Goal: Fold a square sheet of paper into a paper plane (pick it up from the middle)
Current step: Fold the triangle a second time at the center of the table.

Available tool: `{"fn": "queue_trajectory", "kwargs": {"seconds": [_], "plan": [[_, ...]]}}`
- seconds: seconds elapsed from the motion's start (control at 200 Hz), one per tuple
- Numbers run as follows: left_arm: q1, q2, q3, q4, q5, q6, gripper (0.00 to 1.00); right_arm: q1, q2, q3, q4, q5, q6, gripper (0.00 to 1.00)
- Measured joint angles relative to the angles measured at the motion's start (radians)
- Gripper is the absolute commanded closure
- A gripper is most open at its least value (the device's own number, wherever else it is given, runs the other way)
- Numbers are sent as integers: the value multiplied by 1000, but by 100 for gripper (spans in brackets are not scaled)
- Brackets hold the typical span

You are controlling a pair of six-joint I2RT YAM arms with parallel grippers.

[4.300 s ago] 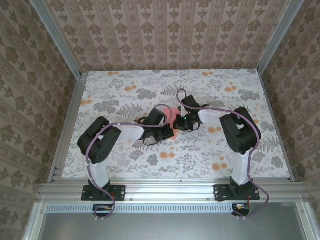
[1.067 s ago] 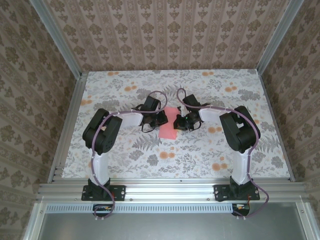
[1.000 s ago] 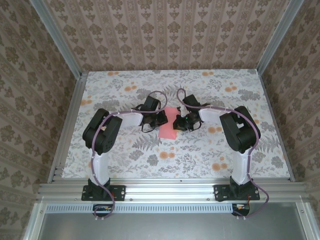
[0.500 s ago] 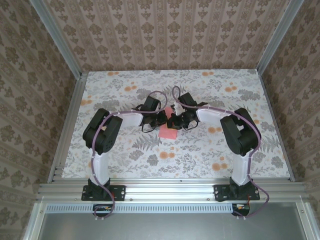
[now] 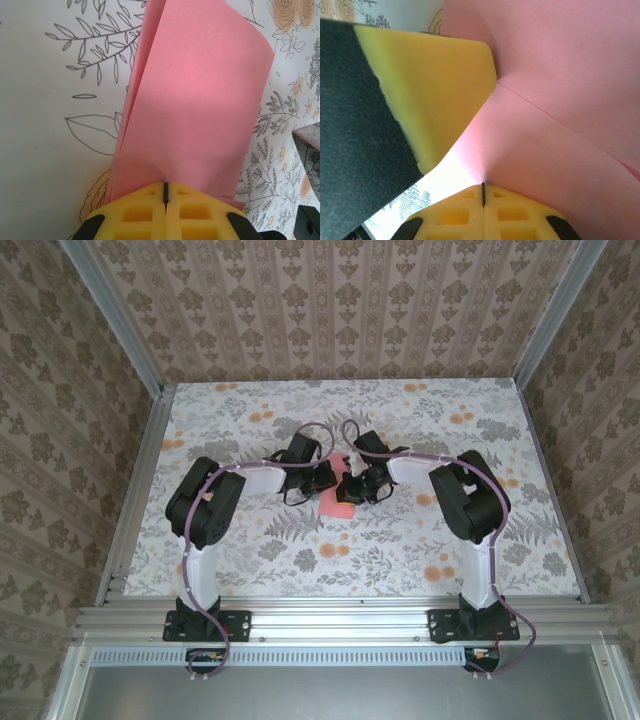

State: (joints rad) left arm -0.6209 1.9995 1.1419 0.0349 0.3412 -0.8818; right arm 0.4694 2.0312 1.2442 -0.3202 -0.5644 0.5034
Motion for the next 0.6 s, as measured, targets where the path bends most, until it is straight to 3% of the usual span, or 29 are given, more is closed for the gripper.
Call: {"fn": "queue_trajectory", "kwargs": {"seconds": [0.6], "plan": [[-10,4,-4,-1,45,0,100,-83,-203,-358,120,-128,-2,93]]}}
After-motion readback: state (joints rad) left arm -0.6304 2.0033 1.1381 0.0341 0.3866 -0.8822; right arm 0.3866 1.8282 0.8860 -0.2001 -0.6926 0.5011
